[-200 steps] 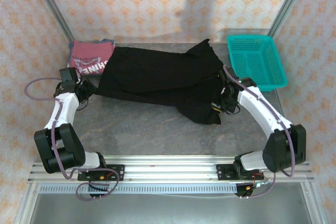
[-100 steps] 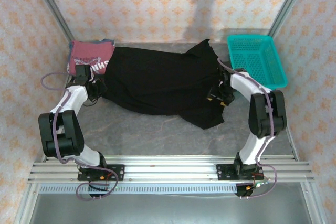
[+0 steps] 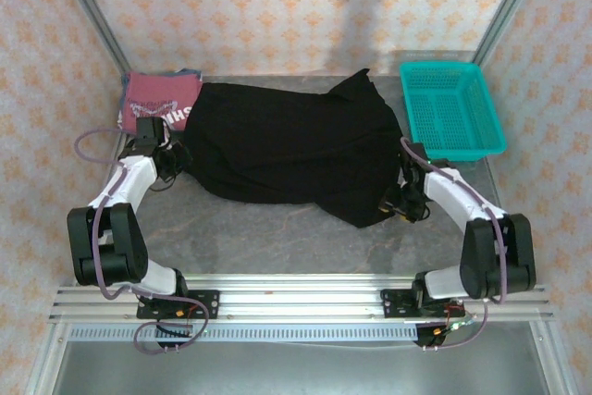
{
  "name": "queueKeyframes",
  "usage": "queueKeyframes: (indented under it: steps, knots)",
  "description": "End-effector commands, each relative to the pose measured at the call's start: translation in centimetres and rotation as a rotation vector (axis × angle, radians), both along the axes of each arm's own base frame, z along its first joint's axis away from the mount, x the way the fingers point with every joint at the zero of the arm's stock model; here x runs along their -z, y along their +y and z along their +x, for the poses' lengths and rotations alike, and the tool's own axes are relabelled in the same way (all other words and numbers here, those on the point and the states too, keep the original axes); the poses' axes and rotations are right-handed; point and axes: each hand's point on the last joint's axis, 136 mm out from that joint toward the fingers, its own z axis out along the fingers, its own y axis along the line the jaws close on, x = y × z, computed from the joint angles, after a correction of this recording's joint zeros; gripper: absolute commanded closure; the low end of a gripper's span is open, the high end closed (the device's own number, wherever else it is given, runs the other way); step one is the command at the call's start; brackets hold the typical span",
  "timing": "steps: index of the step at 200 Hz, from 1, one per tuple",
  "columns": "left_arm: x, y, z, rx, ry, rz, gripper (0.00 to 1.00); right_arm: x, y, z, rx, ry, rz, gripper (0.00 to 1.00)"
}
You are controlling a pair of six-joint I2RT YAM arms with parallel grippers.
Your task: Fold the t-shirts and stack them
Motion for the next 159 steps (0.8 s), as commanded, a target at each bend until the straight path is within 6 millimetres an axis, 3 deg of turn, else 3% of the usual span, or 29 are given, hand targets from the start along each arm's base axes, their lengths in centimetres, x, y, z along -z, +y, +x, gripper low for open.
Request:
queueKeyframes:
  steps: [1,43,109,159]
  knots:
    - [-0.6,-0.4,-0.5,0.005,-0.013,-0.004,1.0,0.7,0.3,2.1,0.015,-0.058,0.025,0.57]
    - [-0.3,-0.5,-1.1,0.001,-0.003,-0.003,1.0,2.7,0.6,2.2,0.016,-0.012,0.037,0.61]
    - [0.1,-0.5,-1.6,-0.004,0.006,-0.001,1.0,2.6,-0.3,0.6,0.006,0.027,-0.008,0.61]
    - [0.3,-0.5,-2.0,-0.004,0.012,0.002,1.0,1.4,-0.8,0.0,0.014,0.005,-0.029,0.6]
